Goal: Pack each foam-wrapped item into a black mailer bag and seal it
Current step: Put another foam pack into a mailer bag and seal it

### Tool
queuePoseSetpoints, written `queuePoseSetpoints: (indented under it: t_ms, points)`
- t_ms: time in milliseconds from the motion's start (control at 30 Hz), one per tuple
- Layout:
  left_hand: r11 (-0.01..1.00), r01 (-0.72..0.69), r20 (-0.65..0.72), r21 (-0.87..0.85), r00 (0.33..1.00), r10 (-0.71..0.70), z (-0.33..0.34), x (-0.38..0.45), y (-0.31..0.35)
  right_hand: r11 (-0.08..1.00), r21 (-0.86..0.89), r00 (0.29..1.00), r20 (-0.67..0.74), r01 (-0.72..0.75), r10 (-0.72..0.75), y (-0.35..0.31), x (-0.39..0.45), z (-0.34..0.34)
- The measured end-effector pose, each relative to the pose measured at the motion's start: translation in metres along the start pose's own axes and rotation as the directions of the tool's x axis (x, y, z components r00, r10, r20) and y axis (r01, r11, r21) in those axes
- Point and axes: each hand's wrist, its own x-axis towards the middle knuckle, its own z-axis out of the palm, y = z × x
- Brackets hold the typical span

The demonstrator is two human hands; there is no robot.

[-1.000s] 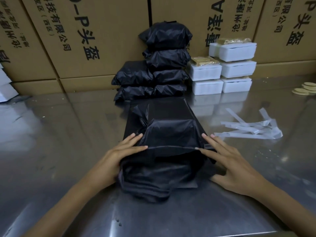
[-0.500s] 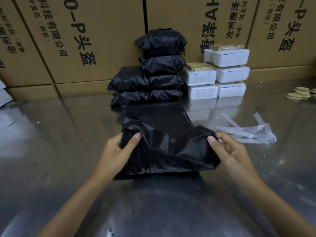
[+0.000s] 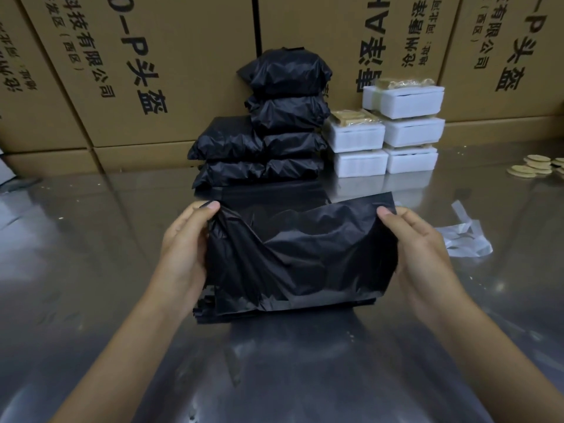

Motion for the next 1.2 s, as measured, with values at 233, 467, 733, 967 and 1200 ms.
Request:
queuePoseSetpoints:
  t_ms: [233,467,733,967,1200]
  points:
    - [0.881,-0.317,-0.179,0.350,0.901,0.395,0.003,0.001,-0.013,0.937,-0.291,0.957,-0.151,0.196,-0.247,0.008,0.011,0.003]
    - [0.857,-0.027,-0.345,0.515,0.909,0.236,-0.001,0.048,-0.040,0.822,-0.569,0.981,-0.173,-0.029,-0.085,0.020,0.066,0.010]
    - [0.436,0.223,-0.290,0.872,0.952,0.093,0.004,0.057,-0.087,0.798,-0.556,0.973,-0.153,-0.232,0.176,0.063,0.082,0.012]
    - [0.295,0.053,-0.139,0.954,0.950,0.280,0.008,0.043,-0.093,0.683,-0.711,0.985,-0.097,-0.168,0.141,0.060,0.082,0.008]
    - [0.807,0.146,-0.268,0.572,0.963,0.016,-0.004,0.048,-0.085,0.612,-0.735,0.905,0.005,0.292,-0.426,0.006,0.090,0.057]
